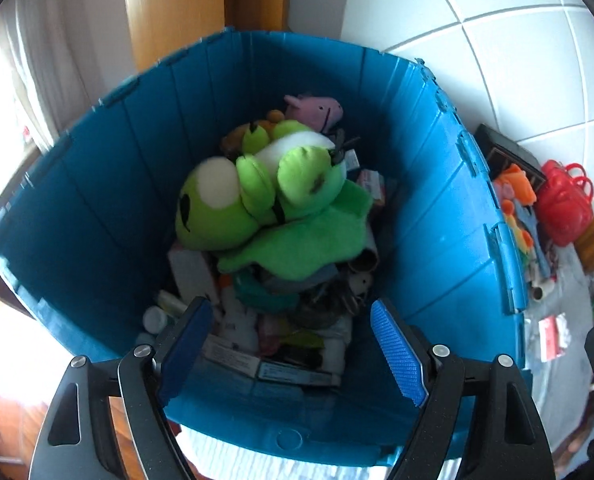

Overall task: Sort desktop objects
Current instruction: 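Open both tools to drop the tape and box into the crate, then move both tools back over the pile on the bed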

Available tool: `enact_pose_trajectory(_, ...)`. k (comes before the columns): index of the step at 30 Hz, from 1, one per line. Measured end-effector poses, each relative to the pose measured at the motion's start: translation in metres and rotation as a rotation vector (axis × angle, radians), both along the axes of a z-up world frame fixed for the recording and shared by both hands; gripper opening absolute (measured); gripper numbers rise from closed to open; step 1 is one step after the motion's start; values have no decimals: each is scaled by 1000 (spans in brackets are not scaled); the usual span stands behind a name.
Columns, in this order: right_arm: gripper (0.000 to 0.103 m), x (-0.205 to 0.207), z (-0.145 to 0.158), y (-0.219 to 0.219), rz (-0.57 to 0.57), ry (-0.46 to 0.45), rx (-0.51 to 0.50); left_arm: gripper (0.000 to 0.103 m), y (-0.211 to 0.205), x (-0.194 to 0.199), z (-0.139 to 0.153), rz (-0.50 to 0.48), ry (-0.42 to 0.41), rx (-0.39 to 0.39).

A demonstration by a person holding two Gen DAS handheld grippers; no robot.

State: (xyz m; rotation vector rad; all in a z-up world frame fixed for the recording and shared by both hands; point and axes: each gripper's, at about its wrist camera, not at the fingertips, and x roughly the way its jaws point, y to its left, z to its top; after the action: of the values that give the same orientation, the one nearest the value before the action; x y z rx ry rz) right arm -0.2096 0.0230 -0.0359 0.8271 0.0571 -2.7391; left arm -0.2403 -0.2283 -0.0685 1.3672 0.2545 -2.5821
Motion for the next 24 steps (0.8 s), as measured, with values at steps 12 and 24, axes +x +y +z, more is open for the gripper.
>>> enact_pose_trajectory(12,103,-9,-2,-15,13,-1,13,82,4,4,6,-16,40,-26)
enact_pose_trajectory(24,103,-5,8,5,-5,28,-1,82,50,30,29,-52,130,-79)
